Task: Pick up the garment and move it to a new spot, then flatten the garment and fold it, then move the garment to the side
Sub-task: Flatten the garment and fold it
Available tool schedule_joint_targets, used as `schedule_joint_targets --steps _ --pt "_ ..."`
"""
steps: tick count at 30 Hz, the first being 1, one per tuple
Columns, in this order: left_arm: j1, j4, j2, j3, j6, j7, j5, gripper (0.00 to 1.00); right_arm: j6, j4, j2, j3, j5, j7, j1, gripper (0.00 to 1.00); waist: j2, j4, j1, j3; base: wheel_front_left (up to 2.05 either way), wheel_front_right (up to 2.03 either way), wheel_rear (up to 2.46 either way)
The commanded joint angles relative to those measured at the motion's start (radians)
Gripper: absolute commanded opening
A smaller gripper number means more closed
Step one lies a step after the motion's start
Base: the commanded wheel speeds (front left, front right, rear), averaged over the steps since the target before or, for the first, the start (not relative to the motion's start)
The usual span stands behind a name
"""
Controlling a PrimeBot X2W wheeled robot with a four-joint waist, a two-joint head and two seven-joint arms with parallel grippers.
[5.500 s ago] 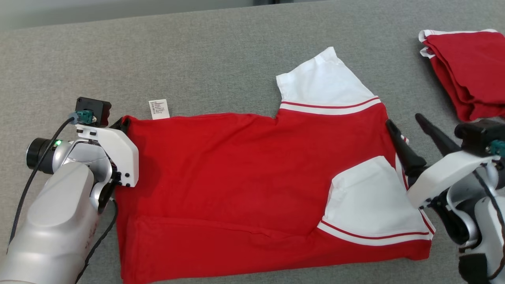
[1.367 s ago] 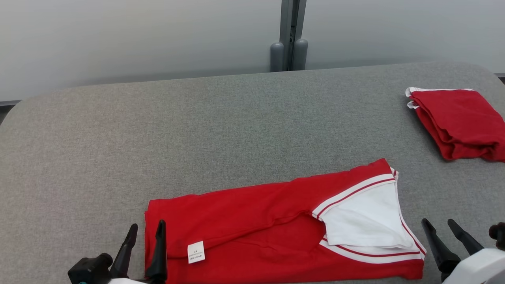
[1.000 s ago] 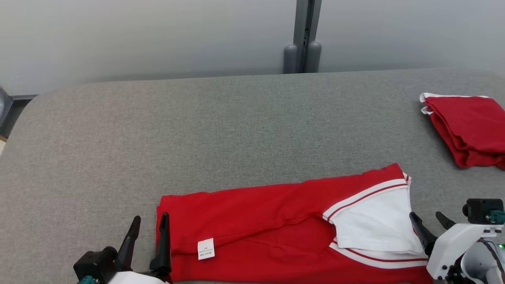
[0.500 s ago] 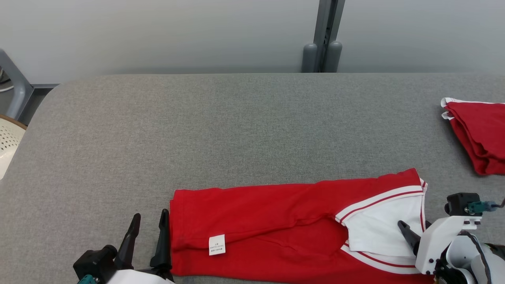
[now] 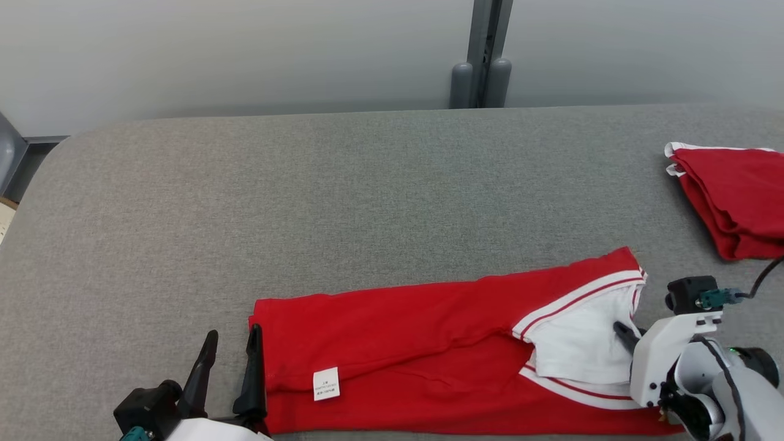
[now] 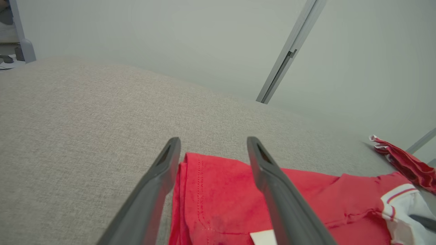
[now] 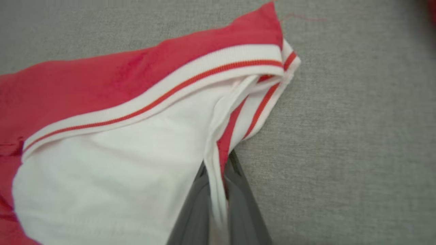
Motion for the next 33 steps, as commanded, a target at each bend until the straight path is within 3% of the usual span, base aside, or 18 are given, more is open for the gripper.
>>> schedule_joint_targets --steps 1,12,20,33 --pt "-0.008 -0.001 -0.002 0.005 -0.004 -0.004 0.006 1.00 -0.003 -0.005 -0.029 -0.004 0.005 -0.007 -0.012 0.00 0.0000 -0.012 0.0000 0.000 0.00 0.00 0.00" --pt "0.004 0.003 -0.010 0.013 -0.016 -0.004 0.021 1.00 -0.002 -0.097 -0.175 -0.069 0.036 0.019 0.019 0.00 0.0000 -0.077 0.0000 -0.004 0.00 0.00 0.00" --pt "0.013 0.010 -0.013 0.009 -0.023 -0.004 0.028 1.00 -0.001 -0.221 -0.144 -0.072 0.097 0.054 0.064 0.00 0.0000 -0.105 0.0000 -0.016 0.00 0.00 0.00" --pt "0.023 0.023 -0.014 -0.006 -0.023 -0.003 0.027 1.00 -0.001 -0.518 -0.115 0.052 0.165 0.131 0.137 0.00 0.0000 -0.095 0.0000 -0.048 0.00 0.00 0.00"
